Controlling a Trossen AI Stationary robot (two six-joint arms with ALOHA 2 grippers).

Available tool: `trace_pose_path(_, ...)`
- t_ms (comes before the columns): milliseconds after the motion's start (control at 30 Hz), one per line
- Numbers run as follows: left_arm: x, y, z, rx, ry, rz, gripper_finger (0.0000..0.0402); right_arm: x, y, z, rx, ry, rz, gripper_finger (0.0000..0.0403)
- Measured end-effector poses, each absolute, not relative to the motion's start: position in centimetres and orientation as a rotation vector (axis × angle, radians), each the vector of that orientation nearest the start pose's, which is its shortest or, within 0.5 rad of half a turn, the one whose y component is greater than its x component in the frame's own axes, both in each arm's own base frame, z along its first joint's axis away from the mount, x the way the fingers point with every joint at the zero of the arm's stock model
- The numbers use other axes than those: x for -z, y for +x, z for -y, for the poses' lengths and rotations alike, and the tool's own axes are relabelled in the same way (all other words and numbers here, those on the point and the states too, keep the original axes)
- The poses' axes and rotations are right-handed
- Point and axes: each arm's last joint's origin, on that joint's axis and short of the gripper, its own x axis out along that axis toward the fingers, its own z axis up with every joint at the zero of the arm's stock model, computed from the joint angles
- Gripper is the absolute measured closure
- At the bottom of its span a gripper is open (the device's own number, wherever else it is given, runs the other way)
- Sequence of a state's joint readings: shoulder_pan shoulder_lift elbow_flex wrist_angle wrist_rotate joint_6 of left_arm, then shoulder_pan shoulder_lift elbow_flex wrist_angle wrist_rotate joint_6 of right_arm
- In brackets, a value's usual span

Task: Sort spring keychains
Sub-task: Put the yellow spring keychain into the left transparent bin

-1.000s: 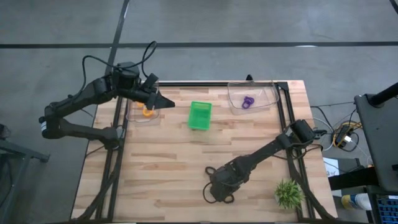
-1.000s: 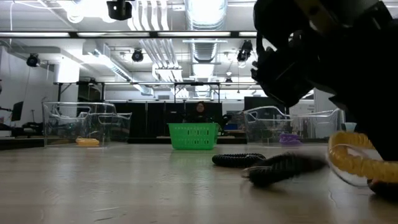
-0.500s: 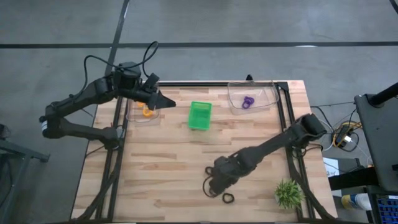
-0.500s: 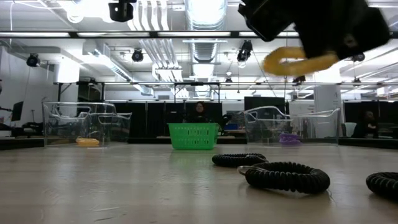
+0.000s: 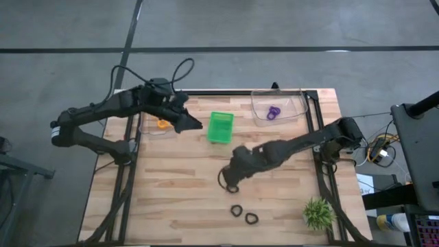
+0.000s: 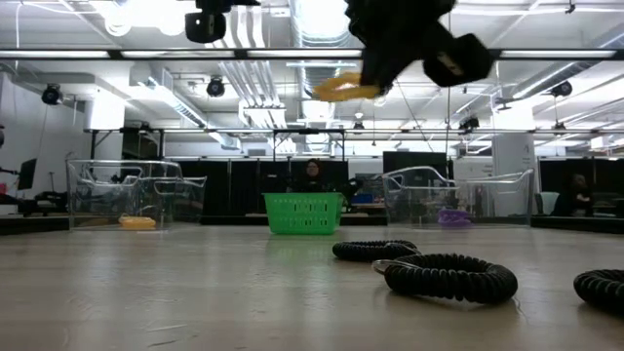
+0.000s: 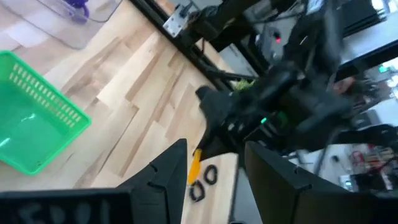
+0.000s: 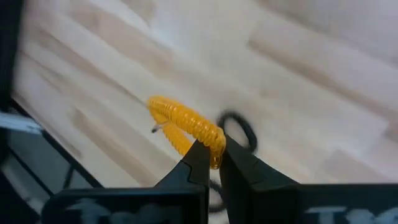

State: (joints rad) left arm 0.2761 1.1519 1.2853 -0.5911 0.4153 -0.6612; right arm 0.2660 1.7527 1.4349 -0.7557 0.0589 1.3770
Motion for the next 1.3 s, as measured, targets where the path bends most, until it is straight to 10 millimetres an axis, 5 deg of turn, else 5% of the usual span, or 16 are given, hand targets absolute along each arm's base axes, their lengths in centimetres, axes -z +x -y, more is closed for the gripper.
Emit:
trace_pose_path(500,-35.2,26.5,-3.2,-0.043,-0.769,-0.631,0.0248,-30.5,35.6,-3.7,0.544,1.041,-0.735,0.0390)
trace_pose_path(1300,-33.8,28.7,-2.0,-0.104,-0.718,-0.638,0.0250,-32.7,36.5,-3.3,0.442,1.037,-0.616,0.0390)
